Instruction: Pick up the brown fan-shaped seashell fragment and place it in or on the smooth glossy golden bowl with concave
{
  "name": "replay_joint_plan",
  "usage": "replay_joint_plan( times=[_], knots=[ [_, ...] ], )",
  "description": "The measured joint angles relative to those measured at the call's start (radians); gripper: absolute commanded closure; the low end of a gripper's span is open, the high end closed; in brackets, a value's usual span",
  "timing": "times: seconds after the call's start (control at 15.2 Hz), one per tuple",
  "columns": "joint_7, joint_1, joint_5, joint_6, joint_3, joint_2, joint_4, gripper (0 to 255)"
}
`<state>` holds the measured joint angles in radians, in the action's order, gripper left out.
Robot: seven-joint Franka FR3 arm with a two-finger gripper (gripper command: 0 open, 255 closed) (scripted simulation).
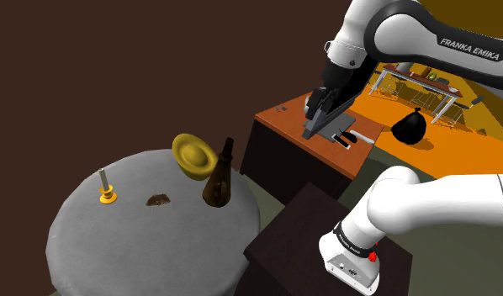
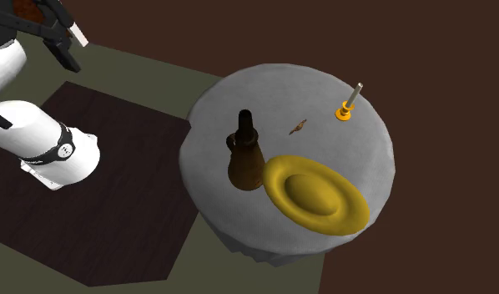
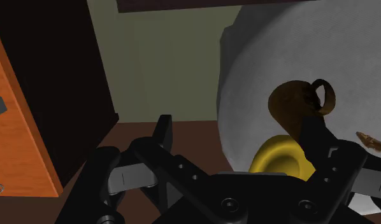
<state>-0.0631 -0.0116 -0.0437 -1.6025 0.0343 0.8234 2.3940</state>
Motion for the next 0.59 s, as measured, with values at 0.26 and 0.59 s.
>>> replay_joint_plan(
  times=[0.26, 0.59],
  knots=[
    [0.036, 0.017, 0.004, -0.072, -0.011, -0.047, 0.023, 0],
    [0.113, 0.061, 0.024, -0.240, -0.023, -0.182, 0.049, 0]
  ],
)
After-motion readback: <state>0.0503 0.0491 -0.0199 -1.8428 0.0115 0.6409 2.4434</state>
